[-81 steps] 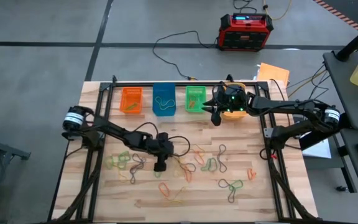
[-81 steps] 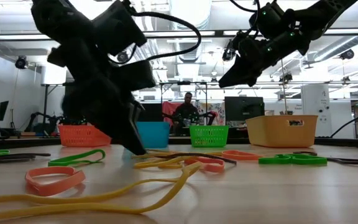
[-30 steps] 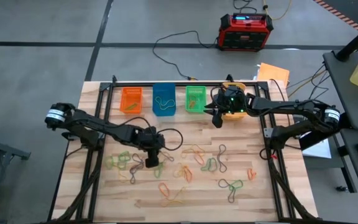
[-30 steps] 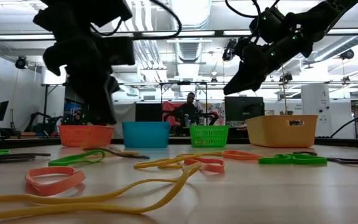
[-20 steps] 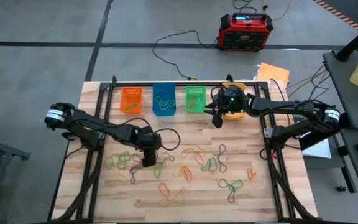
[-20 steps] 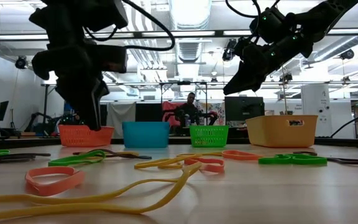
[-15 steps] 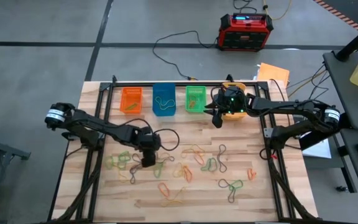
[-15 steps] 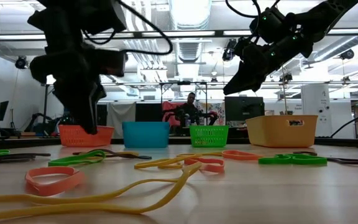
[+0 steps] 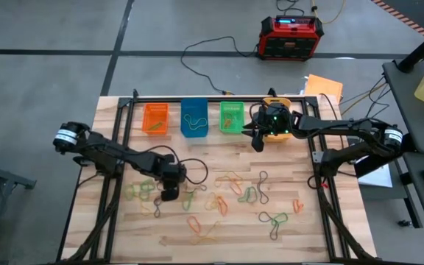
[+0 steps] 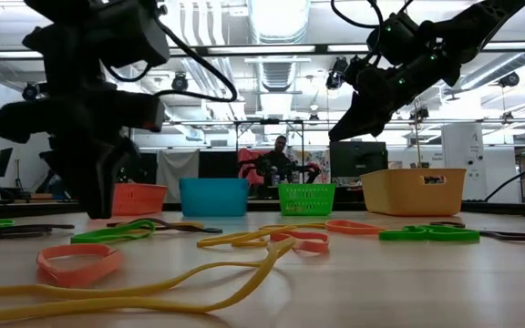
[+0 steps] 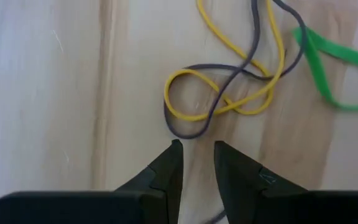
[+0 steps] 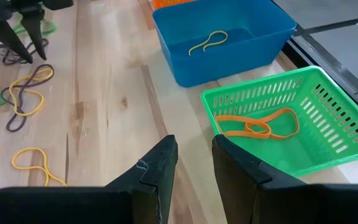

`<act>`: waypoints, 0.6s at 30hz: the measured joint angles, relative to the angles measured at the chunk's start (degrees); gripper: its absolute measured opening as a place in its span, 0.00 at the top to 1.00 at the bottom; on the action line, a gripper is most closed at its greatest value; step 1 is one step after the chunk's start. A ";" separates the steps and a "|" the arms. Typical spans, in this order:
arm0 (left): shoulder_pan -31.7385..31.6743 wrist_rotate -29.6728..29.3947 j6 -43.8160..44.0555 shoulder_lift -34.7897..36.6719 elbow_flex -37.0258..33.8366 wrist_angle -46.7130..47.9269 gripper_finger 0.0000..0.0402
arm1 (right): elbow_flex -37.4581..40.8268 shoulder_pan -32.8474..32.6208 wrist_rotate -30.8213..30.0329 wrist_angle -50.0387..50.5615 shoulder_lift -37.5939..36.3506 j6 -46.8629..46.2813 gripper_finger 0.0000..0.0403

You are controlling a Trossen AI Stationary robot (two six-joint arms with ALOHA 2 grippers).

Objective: Sort rubber bands into baskets
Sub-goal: Put the purple rubber band into the light orange bin

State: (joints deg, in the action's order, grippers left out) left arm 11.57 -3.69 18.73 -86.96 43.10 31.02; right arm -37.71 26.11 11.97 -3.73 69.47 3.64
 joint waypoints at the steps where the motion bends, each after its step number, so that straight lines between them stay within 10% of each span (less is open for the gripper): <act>1: 0.42 -0.97 -1.10 -0.04 -0.15 -0.02 0.81 | 0.00 0.00 0.00 0.00 0.00 0.00 0.76; 18: 3.50 -6.41 -7.80 -4.10 -1.05 -6.47 0.75 | 0.00 0.00 -0.02 -0.02 0.00 0.00 0.76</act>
State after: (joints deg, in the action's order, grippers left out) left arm 15.07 -10.10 10.93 -91.06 42.05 24.56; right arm -37.71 26.11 11.94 -3.74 69.47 3.63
